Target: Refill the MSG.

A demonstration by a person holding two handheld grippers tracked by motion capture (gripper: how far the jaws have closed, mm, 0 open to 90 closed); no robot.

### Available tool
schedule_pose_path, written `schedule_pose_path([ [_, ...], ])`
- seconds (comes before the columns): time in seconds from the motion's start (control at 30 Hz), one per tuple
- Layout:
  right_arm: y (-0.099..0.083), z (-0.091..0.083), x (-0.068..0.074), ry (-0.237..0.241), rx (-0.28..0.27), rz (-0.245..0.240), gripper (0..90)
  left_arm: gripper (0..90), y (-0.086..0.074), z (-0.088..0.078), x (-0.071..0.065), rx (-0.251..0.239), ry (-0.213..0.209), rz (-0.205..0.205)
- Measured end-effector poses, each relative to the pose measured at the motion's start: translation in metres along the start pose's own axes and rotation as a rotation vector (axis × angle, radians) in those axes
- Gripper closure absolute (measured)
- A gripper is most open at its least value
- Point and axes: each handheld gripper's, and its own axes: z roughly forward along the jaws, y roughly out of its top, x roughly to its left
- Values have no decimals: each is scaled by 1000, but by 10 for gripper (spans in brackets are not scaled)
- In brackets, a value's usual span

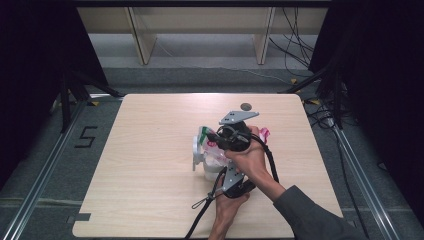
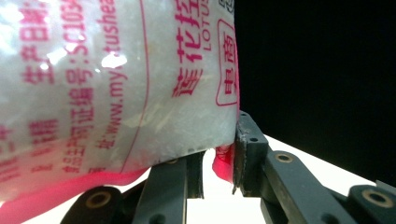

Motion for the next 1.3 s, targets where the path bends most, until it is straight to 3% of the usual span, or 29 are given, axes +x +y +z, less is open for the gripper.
schedule_pose_path([
  [0.3, 0, 2, 1, 4, 23, -20, 900, 756, 0, 0, 0, -4, -3, -4],
  [0.33, 0, 2, 0, 1, 22, -24, 900, 756, 0, 3, -4, -56, -16, -65],
  [0.37, 0, 2, 0, -8, 8, -19, 900, 756, 0, 3, -5, -65, -17, -75],
  [0.4, 0, 2, 1, -5, 10, -13, 900, 756, 0, -1, 1, 2, -2, 5],
  [0.6, -1, 4, 1, -11, 18, -30, 900, 756, 0, -1, 1, -4, -5, -9],
  [0.67, 0, 5, 0, 14, 23, -29, 900, 756, 0, -1, 1, -5, -5, -11],
  [0.77, 1, 3, 1, 1, 30, -25, 900, 756, 0, -2, 1, -5, -2, -8],
  [0.8, 1, 3, -1, 6, 19, -60, 900, 756, 0, -2, 1, -5, -2, -9],
  [0.87, 1, 4, -1, 6, 22, -57, 900, 755, 0, -2, 0, -6, -5, -11],
  [0.9, 0, 4, 2, 3, 34, -27, 900, 755, -1, 0, 1, -24, -18, -13],
  [1.3, -1, 4, 2, 6, 19, -24, 900, 756, 0, -2, 0, -10, 0, -9],
])
